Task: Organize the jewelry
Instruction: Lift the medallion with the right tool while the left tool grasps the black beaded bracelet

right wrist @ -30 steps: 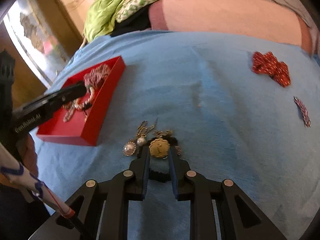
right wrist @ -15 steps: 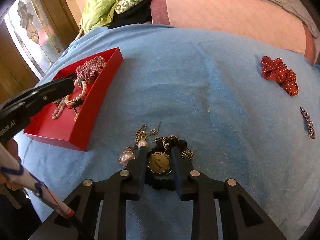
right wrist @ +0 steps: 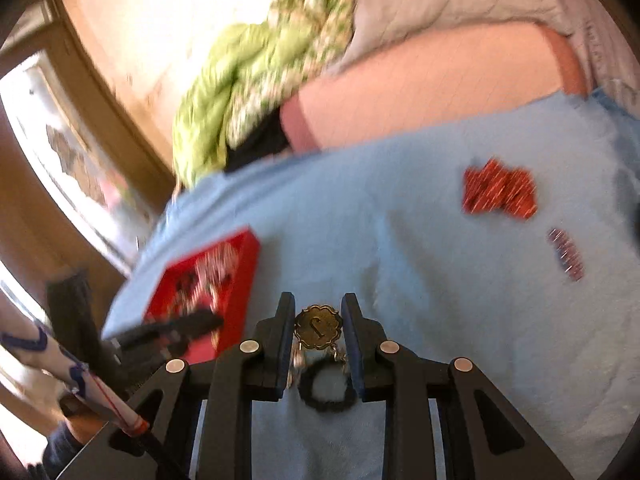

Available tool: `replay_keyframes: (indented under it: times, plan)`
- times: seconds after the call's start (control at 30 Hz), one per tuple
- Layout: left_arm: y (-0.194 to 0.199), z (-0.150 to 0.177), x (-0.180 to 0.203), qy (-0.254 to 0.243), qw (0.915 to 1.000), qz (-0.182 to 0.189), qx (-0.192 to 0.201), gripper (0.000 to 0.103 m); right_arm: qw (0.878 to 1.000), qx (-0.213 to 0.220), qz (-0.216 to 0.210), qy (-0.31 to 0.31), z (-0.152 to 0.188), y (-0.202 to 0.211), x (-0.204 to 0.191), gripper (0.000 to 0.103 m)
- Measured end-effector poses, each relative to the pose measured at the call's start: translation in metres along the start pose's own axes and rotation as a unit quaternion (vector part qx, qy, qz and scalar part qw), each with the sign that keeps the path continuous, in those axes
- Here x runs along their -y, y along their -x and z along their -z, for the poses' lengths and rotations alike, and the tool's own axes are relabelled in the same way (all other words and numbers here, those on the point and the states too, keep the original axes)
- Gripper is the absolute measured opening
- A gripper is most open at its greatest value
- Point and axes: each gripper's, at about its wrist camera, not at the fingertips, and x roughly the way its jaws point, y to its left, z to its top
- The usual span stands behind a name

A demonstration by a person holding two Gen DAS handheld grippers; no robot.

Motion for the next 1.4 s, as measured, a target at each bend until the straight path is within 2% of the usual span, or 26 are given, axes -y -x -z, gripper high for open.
replay_keyframes:
  times: [0.1, 0.23, 0.33, 0.43, 0.57, 0.67, 0.73, 0.8, 0.87, 0.93, 1.17, 1.4]
  plan:
    - [-0.009, 0.004, 0.012, -0.020, 0.9989, 0.032, -0.026, 0.026, 1.000, 0.026, -0.006, -0.005, -0.009, 0.015, 0.001, 0.026]
    - [-0.019, 0.013, 0.039, -0.064, 0.9940, 0.070, -0.055, 0.026, 1.000, 0.025, -0.011, -0.013, -0.010, 0.018, 0.003, 0.026]
    - [-0.028, 0.020, 0.062, -0.095, 0.9903, 0.079, -0.064, 0.026, 1.000, 0.022, -0.014, -0.017, -0.010, 0.017, 0.005, 0.026]
    - [-0.035, 0.027, 0.084, -0.128, 0.9870, 0.072, -0.065, 0.026, 1.000, 0.021, -0.017, -0.014, -0.011, 0.019, 0.005, 0.026]
    - [-0.047, 0.036, 0.105, -0.177, 0.9811, 0.038, -0.068, 0.026, 1.000, 0.020, -0.018, -0.016, -0.010, 0.020, 0.008, 0.026]
    - [-0.054, 0.039, 0.114, -0.195, 0.9782, 0.027, -0.067, 0.026, 0.999, 0.017, -0.019, -0.020, -0.010, 0.019, 0.011, 0.026]
    - [-0.061, 0.038, 0.116, -0.193, 0.9787, 0.019, -0.067, 0.025, 0.999, 0.017, -0.020, -0.021, -0.011, 0.020, 0.012, 0.026]
    - [-0.064, 0.035, 0.115, -0.178, 0.9817, 0.016, -0.066, 0.007, 0.999, 0.018, -0.019, -0.021, -0.011, 0.020, 0.012, 0.026]
    - [-0.063, 0.032, 0.111, -0.169, 0.9838, 0.006, -0.060, 0.007, 0.999, 0.017, -0.021, -0.019, -0.011, 0.020, 0.012, 0.026]
    - [-0.059, 0.029, 0.106, -0.157, 0.9860, 0.012, -0.055, 0.007, 1.000, 0.018, -0.018, -0.017, -0.011, 0.020, 0.012, 0.026]
    - [-0.026, 0.010, 0.090, -0.108, 0.9924, 0.059, 0.000, 0.007, 0.999, 0.024, -0.023, -0.017, -0.014, 0.024, 0.009, 0.026]
    - [0.005, -0.006, 0.071, -0.084, 0.9940, 0.056, 0.042, 0.007, 0.999, 0.037, -0.033, -0.003, -0.023, 0.029, -0.006, 0.026]
